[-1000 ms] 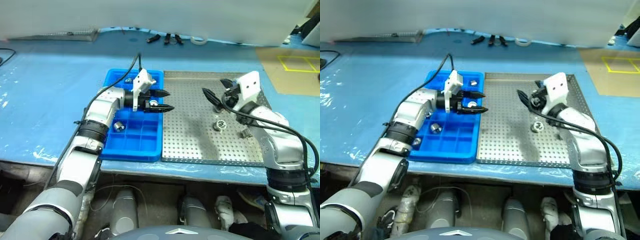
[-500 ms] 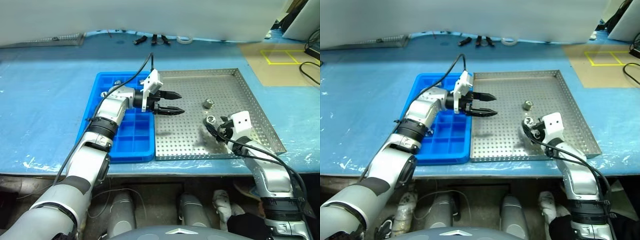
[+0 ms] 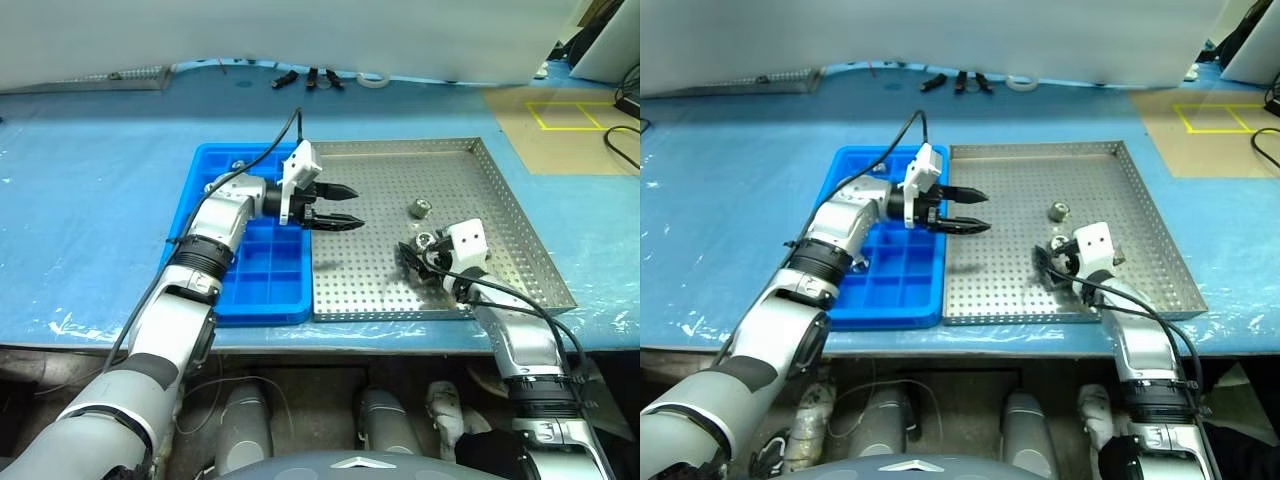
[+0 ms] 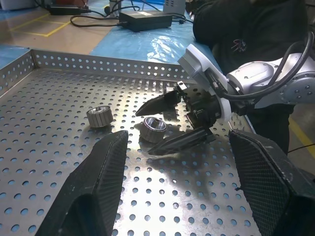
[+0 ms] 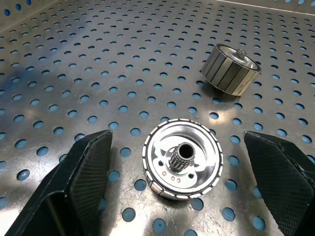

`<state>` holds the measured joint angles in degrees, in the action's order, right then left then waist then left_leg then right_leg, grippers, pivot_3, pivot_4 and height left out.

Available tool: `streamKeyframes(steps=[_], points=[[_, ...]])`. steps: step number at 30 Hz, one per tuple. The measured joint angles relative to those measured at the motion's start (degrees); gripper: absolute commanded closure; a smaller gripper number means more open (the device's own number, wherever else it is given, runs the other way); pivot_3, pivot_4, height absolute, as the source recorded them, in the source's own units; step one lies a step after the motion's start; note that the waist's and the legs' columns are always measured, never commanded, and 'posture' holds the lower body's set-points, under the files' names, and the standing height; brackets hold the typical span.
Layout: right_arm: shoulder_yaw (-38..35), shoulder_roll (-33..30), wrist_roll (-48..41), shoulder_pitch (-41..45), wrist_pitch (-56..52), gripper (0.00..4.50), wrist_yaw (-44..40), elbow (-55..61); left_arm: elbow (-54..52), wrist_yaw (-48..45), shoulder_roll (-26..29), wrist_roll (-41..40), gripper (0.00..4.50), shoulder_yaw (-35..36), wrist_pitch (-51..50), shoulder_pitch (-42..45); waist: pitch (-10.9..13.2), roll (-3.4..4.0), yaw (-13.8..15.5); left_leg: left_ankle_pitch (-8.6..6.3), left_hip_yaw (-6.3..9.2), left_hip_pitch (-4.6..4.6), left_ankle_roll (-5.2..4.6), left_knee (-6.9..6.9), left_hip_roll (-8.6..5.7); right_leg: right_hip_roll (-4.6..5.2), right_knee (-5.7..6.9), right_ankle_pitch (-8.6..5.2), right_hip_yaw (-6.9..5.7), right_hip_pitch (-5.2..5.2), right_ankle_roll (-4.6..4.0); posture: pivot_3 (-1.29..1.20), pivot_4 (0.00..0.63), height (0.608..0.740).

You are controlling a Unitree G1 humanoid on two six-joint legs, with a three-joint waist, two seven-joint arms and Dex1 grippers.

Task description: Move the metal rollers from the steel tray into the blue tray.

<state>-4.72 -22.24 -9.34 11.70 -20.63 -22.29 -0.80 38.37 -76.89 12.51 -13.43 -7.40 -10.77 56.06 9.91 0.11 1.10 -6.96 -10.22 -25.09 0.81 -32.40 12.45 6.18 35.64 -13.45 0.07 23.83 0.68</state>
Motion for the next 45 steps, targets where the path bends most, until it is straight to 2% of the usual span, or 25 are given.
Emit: streamKeyframes(steps=[1, 4, 9, 11, 16, 21, 27, 30, 36, 45], points=[[0.2, 0.2, 0.2, 0.1, 0.0, 0.03, 0.1, 0.0, -0.1, 0.1, 0.0, 0.0, 1.05, 0.0, 0.0, 0.0, 0.0, 0.00, 0.0, 0.00, 0.00, 0.00, 0.00, 0.00, 0.00, 0.00, 0.00, 0.00, 0.00, -0.01, 0.00, -0.30, 0.150, 0.740], [0.4, 0.7, 0.2, 0.2, 0.0, 0.65, 0.1, 0.0, -0.2, 0.3, 0.0, 0.1, 1.05, 0.0, -0.1, 0.0, 0.0, 0.00, 0.0, 0.00, 0.00, 0.01, 0.00, 0.00, 0.02, 0.00, -0.01, 0.00, 0.01, -0.03, 0.00, -0.30, 0.150, 0.740], [0.4, 1.0, 0.2, 0.3, 0.0, 2.37, 0.2, 0.0, -0.2, 0.6, 0.3, 0.5, 1.05, 0.0, -0.2, 0.0, 0.0, 0.00, 0.0, 0.00, 0.00, 0.02, 0.00, 0.00, 0.02, 0.00, -0.02, 0.00, 0.01, -0.04, 0.00, -0.30, 0.150, 0.740], [0.4, 1.1, 0.1, 0.4, -0.1, 2.85, 0.0, 0.0, -0.2, 0.7, 0.9, 0.6, 1.05, 0.0, -0.2, 0.0, 0.0, 0.00, -0.1, 0.00, 0.00, 0.02, 0.00, 0.00, 0.03, 0.00, -0.02, 0.00, 0.00, -0.04, 0.00, -0.30, 0.150, 0.740], [0.5, 1.3, 0.1, 0.6, -0.3, 2.84, -0.1, 0.0, -0.2, 0.6, 3.5, 0.8, 1.05, 0.1, -0.3, -0.1, 0.0, 0.00, 0.0, 0.00, 0.00, 0.02, 0.00, 0.01, 0.04, 0.00, -0.02, 0.00, 0.00, -0.03, 0.00, -0.28, 0.150, 0.740], [1.3, 2.6, -1.2, 2.2, -2.6, 2.84, -1.7, 1.4, -0.7, 0.6, 8.8, 0.7, 1.05, 2.1, -0.8, -0.6, 0.0, 0.02, -0.2, 0.01, 0.00, 0.02, 0.02, 0.06, 0.09, -0.01, -0.01, 0.00, -0.02, 0.07, 0.00, -0.21, 0.150, 0.740], [5.9, 4.2, -3.8, 12.1, -5.1, 2.84, -7.2, 5.7, -3.1, 3.3, 15.5, 0.2, 1.05, 6.0, -1.9, -2.4, 0.0, 0.03, 0.4, 0.07, 0.01, 0.02, 0.13, 0.18, 0.15, -0.04, 0.02, -0.01, -0.10, 0.15, -0.01, -0.06, 0.150, 0.740], [7.9, 5.1, -4.4, 17.9, -5.1, 2.84, -10.1, 4.2, -7.1, 5.9, 17.5, -0.6, 1.05, 8.1, -3.7, -6.1, 0.0, 0.03, 1.5, 0.08, 0.02, -0.01, 0.15, 0.22, 0.18, -0.04, 0.03, -0.01, -0.15, 0.16, -0.02, 0.02, 0.150, 0.740], [11.9, 7.7, -4.1, 26.1, -2.8, 2.84, -15.7, -5.8, -22.0, 12.2, 20.3, -3.7, 1.05, 12.0, -10.6, -18.9, 0.0, 0.03, 4.2, 0.09, 0.09, -0.15, 0.21, 0.28, 0.27, -0.03, 0.05, -0.04, -0.51, 0.19, -0.07, 0.17, 0.150, 0.740], [14.5, 9.5, -3.6, 30.1, 0.5, 2.84, -22.5, -12.2, -38.7, 21.0, 22.9, -8.9, 1.05, 18.7, -18.9, -33.4, 0.0, 0.03, 6.7, 0.28, 0.30, -0.21, 0.53, 0.37, 0.28, -0.03, 0.11, -0.04, -0.77, 0.19, -0.06, 0.26, 0.150, 0.740]])
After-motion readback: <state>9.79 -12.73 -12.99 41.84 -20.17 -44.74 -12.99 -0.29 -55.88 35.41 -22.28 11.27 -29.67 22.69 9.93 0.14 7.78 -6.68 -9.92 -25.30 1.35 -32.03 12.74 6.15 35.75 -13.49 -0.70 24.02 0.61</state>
